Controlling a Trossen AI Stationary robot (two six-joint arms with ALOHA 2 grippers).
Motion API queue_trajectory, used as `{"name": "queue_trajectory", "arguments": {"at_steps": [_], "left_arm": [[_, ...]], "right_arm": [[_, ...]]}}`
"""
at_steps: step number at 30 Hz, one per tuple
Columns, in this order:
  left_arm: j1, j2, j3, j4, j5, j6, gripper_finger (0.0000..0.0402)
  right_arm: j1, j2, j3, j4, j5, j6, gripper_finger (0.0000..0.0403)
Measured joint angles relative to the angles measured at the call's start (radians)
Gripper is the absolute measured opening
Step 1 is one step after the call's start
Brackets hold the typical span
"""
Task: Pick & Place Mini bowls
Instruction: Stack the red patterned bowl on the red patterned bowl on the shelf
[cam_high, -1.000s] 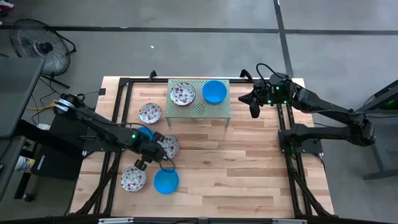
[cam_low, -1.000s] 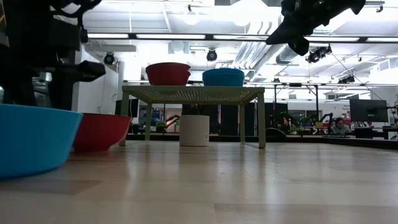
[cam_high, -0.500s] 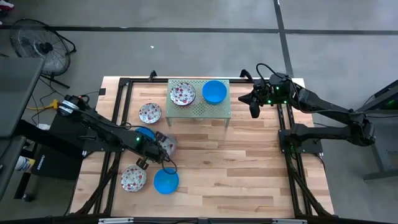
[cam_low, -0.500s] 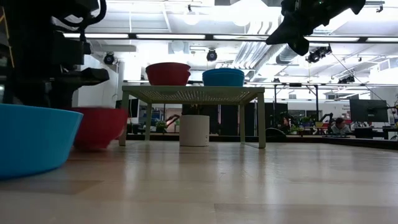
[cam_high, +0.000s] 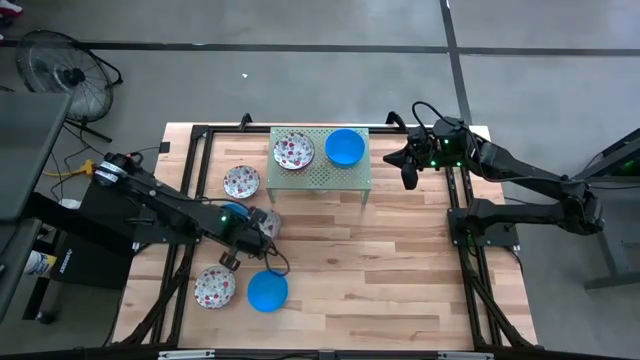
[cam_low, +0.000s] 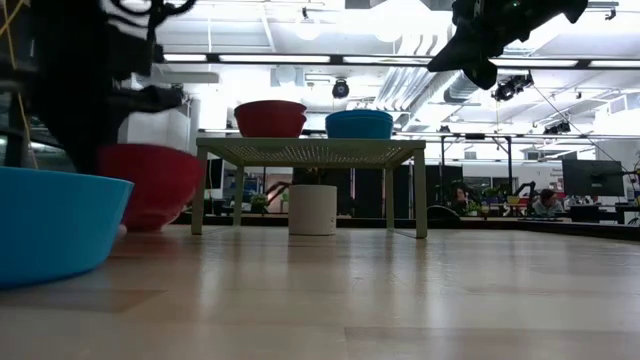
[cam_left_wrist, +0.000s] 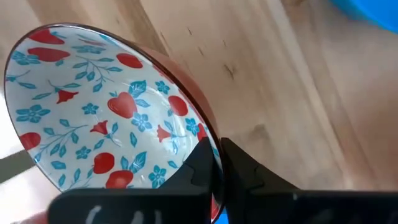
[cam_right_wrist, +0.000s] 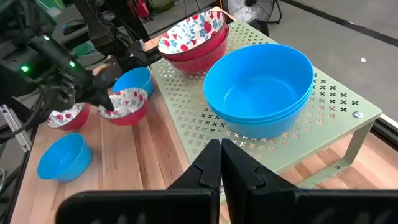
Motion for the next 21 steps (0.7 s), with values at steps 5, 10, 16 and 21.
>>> {"name": "queue_trajectory", "arguments": {"at_steps": [5,10,16,21], "left_arm": [[-0.004,0.000,0.143,-0.142,0.013,0.013,0.0004],[-0.004,-0.001,0.363,-0.326,-0.077,0.047,0.0004],[0.096,-0.003,0.598,-0.484,-0.237,0.166,0.0004],[0.261,-0.003,0.682,-0.472,-0.253,0.361,0.0004]], "right_arm": [[0.000,0.000,0.000,0.000,0.001,0.000,0.0000],[0.000,0.000,0.000,0.000,0.002,0.030,0.0000],[0.000,0.000,0.000,0.000,0.004,0.056,0.0000],[0.000,0.000,0.000,0.000,0.004,0.055,0.0000]]}}
